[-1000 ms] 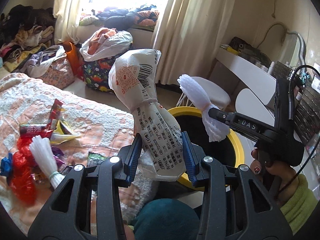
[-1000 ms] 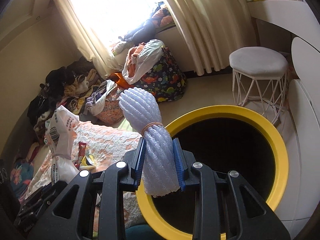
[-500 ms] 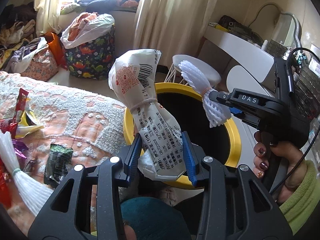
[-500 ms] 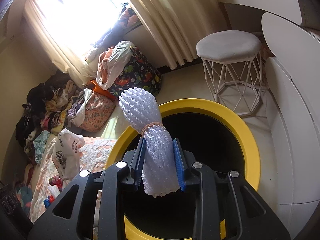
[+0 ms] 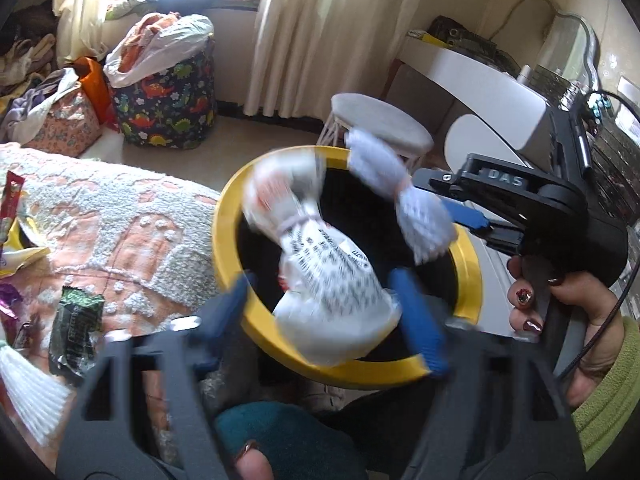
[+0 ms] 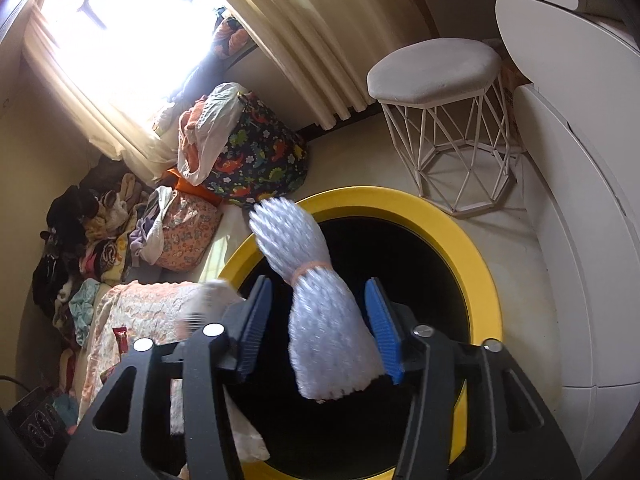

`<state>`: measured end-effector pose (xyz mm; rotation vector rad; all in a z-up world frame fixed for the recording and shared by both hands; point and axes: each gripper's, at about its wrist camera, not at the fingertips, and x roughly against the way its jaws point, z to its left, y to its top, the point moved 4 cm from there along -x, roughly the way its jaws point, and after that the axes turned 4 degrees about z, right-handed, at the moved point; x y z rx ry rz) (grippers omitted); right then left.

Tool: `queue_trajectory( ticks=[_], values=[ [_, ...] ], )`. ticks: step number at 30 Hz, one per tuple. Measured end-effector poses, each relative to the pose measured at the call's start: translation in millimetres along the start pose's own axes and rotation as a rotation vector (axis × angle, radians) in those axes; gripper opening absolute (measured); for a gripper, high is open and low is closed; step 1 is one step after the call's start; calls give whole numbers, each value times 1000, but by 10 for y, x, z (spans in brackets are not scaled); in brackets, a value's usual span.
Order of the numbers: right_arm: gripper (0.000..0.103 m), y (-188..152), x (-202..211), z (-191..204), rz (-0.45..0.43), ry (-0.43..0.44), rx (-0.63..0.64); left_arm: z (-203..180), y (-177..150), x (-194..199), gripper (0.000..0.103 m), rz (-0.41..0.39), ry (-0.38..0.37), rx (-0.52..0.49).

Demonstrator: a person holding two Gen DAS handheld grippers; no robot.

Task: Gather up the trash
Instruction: 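Open both tools to drop the bag and bundle into the bin, then move both open tools back over the trash on the bed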

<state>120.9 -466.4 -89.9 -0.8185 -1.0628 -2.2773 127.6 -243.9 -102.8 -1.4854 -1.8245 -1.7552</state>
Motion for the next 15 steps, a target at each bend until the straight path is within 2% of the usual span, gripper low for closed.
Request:
queue_trajectory(
  ticks=[3, 4, 7, 15],
  values=[
    [56, -3, 7, 41, -8, -7, 13, 106, 8, 80, 87, -24, 13, 45],
    [57, -6, 10, 67, -12, -7, 21, 144, 8, 120, 92, -37, 29, 57],
    [62, -21, 18, 166, -23, 4, 56, 220, 13, 244, 92, -70, 56, 77],
    [64, -79, 86, 482, -65, 23, 172, 413, 12, 547, 92, -136, 143, 100]
  ],
)
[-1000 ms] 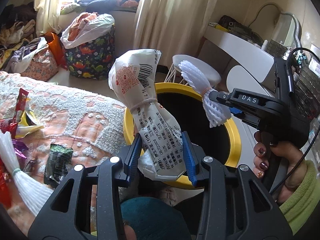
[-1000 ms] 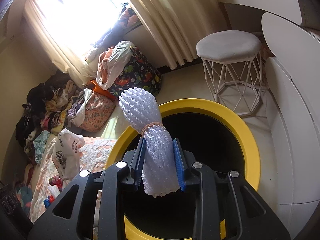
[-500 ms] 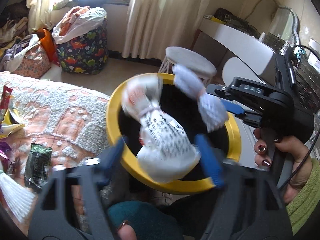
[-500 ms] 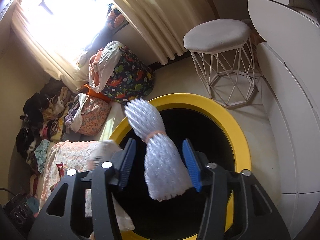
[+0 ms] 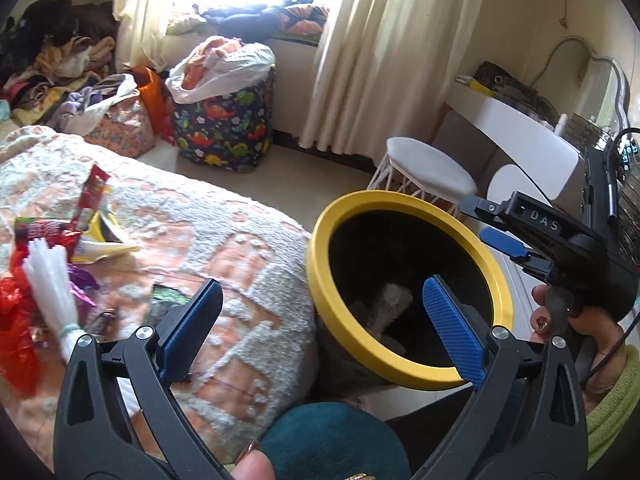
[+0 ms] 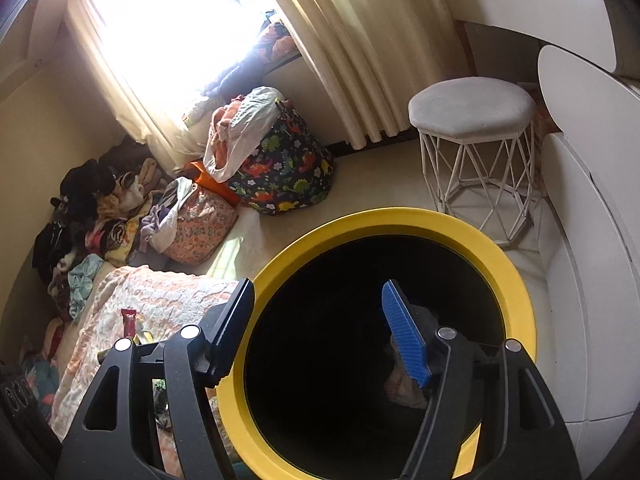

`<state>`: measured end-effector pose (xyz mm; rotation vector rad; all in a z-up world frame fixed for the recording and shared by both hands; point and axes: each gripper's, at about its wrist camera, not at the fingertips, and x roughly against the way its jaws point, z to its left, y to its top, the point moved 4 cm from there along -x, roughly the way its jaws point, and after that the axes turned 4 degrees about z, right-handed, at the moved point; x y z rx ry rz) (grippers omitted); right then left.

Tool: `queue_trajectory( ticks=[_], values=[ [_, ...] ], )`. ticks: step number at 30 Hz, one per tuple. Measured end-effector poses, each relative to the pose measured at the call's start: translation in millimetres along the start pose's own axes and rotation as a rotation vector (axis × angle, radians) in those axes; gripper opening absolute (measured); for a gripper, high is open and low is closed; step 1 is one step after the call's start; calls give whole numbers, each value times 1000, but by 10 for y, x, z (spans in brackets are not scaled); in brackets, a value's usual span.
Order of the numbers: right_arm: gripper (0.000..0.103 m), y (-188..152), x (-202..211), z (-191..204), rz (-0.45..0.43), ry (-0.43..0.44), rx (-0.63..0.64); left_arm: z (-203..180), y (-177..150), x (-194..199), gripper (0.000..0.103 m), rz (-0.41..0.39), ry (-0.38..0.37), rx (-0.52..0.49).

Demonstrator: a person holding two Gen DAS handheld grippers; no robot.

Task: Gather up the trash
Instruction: 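Move both open tools back over the trash on the bed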

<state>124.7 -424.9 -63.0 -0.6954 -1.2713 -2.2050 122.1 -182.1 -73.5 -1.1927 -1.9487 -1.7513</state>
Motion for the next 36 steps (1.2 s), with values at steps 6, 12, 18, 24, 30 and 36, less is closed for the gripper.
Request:
queue_trajectory(
  ticks=[6, 12, 18, 24, 30, 36],
  values=[
    [67, -17, 52, 221, -18, 29, 56, 154, 55, 180, 92, -50, 44, 12],
    [69, -53, 107, 488, -33, 65, 133, 278, 101, 331, 92, -94, 76, 25],
    [73, -127, 157, 779, -42, 104, 209, 401, 136, 478, 92, -145, 124, 35],
    [75, -203, 188, 1030, -43, 132, 273, 614, 182, 623, 92, -181, 167, 69],
    [75, -297, 204, 1193, -30, 163, 306, 822, 190, 755, 92, -211, 206, 104],
    [75, -387, 216, 1345, -22, 184, 352, 1015, 178, 869, 92, -228, 239, 134]
  ],
)
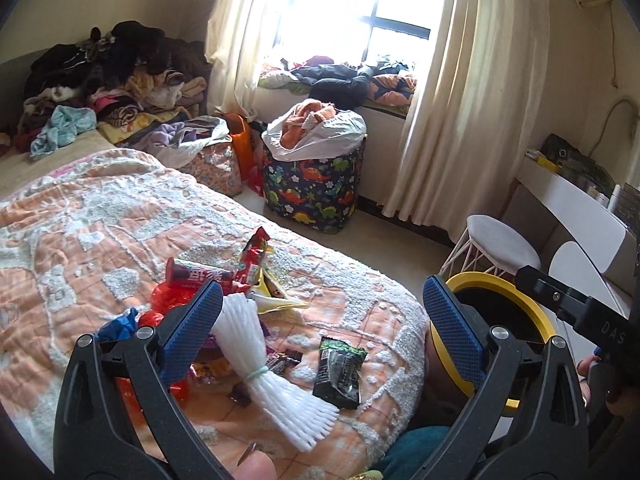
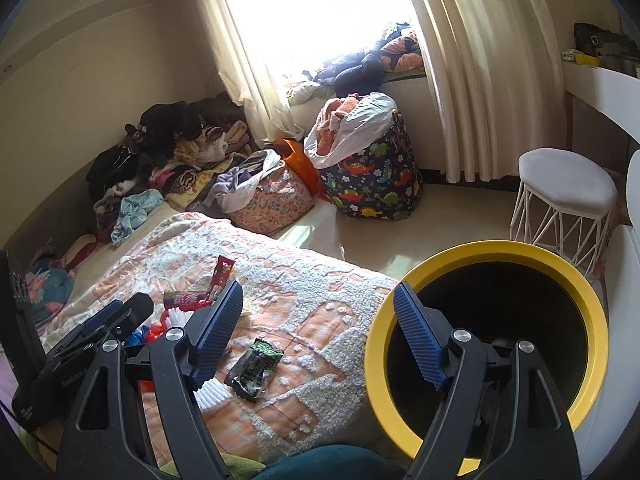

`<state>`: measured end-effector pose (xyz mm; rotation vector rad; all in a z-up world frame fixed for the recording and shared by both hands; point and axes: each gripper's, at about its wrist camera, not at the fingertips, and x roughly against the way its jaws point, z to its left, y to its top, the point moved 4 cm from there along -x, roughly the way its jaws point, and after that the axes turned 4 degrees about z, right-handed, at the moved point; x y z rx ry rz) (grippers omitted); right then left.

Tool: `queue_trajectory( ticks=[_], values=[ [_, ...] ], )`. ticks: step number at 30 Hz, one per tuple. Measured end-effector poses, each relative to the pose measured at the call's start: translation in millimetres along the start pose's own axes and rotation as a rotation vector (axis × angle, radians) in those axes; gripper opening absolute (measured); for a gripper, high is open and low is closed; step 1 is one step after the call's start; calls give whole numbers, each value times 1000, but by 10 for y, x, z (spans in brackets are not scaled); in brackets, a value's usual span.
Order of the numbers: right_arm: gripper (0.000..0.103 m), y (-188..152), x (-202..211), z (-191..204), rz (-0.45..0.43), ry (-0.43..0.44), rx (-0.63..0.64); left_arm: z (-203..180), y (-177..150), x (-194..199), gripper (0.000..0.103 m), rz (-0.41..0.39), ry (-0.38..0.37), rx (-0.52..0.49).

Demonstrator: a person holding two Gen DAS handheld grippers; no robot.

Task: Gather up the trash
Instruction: 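Move both open tools back over the trash on the bed, then grasp the blue plastic bag with the left tool while the right tool grasps another white bundle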

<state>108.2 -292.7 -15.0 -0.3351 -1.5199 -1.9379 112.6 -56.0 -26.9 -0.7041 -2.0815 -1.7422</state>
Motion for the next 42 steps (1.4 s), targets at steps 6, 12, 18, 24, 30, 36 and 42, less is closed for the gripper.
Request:
queue_trajectory(
  ticks=[6, 12, 18, 24, 30, 36, 42],
  values=[
    [75, -67, -23, 253, 16, 31, 46, 198, 19, 41, 92, -7, 31, 29],
    [75, -193, -88, 576, 47, 66, 103, 432, 20, 63, 92, -5, 62, 62],
    [75, -348, -169, 861, 93, 101, 170, 703, 1, 79, 92, 0, 103, 108],
    [75, -482, -284, 1077, 138, 108, 224, 1011, -47, 96, 92, 12, 149, 161],
    [75, -633, -465, 1260, 198, 107, 280, 1307, -132, 104, 92, 35, 180, 216],
    [75, -769, -635, 1474, 246, 115, 350, 1531, -219, 60, 92, 66, 194, 253],
    [75, -910, -900, 1592, 325, 89, 400, 1698, -344, -58, 92, 121, 177, 307]
  ],
)
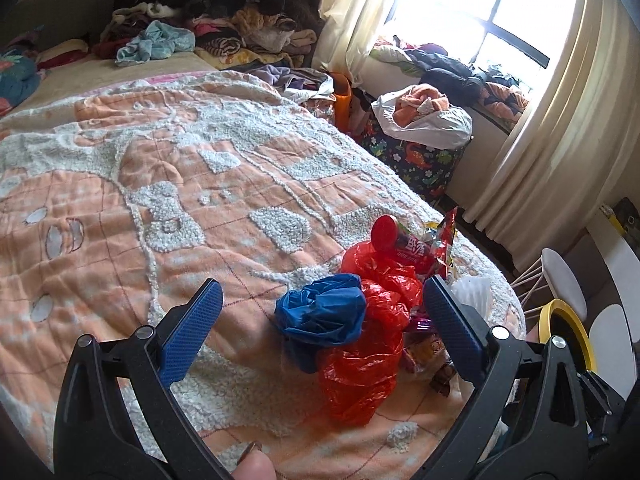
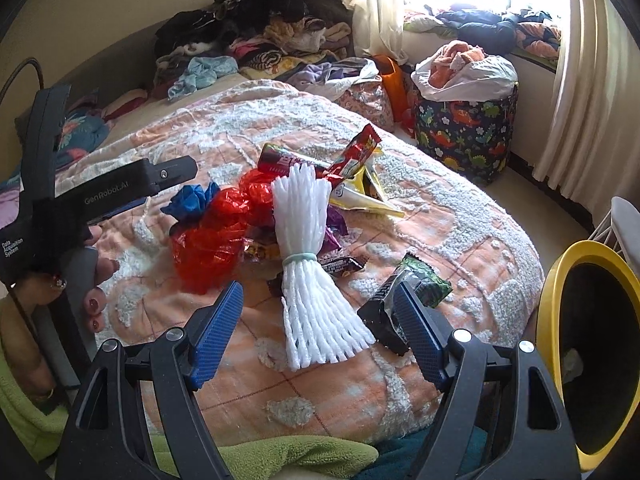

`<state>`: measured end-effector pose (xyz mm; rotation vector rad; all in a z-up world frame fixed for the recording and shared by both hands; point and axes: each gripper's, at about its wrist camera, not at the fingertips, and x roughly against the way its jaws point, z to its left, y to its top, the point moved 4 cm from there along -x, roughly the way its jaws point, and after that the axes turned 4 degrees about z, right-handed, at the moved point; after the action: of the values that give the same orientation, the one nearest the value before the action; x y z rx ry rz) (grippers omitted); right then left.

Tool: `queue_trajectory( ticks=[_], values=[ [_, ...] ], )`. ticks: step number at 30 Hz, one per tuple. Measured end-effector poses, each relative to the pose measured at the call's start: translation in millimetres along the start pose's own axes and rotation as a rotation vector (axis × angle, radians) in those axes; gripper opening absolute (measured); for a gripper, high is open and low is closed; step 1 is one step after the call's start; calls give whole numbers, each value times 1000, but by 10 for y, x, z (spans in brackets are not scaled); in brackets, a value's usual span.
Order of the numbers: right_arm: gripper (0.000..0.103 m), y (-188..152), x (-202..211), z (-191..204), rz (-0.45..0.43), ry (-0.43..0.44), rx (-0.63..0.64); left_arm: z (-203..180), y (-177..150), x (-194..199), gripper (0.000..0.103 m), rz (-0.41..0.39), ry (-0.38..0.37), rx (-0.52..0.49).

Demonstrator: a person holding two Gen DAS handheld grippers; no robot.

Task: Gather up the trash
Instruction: 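Grasp the blue plastic bag with the left tool while the right tool grasps another white bundle, then carry the blue bag and white bundle over the bin with both tools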

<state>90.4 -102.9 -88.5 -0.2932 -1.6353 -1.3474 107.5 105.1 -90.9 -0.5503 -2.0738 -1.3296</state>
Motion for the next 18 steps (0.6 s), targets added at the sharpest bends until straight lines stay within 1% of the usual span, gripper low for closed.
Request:
queue_trajectory(
  ticks=[1, 3, 5, 6, 8, 9, 10, 11, 13, 16, 17, 18],
  values=[
    [75, -1, -44, 8, 14, -4, 5, 25, -14, -28, 91, 12, -8, 10],
    [74, 1, -129, 19, 44, -17, 12, 62, -40, -69, 84, 33, -29, 32],
    [66, -4, -202, 37, 64, -19, 17, 77, -61, -100, 76, 49, -47, 47],
    [64, -11, -237, 44, 77, -18, 22, 79, -71, -114, 73, 56, -52, 50],
    [55, -27, -311, 68, 103, -26, 32, 74, -95, -139, 64, 71, -55, 54],
    [53, -39, -339, 77, 116, -27, 36, 70, -106, -147, 62, 76, -58, 57],
    [46, -48, -366, 75, 130, -26, 38, 73, -115, -160, 59, 83, -60, 62],
    [36, -61, -393, 75, 143, -24, 38, 80, -125, -170, 55, 89, -62, 69],
    [28, -79, -419, 53, 155, -15, 30, 99, -138, -175, 48, 95, -68, 84],
    [22, -90, -390, 37, 137, 5, 20, 113, -138, -164, 39, 94, -77, 90],
    [21, -92, -375, 29, 130, 8, 17, 111, -133, -158, 34, 94, -81, 91],
    [20, -100, -364, 26, 124, 13, 15, 108, -132, -154, 31, 93, -84, 91]
  ],
)
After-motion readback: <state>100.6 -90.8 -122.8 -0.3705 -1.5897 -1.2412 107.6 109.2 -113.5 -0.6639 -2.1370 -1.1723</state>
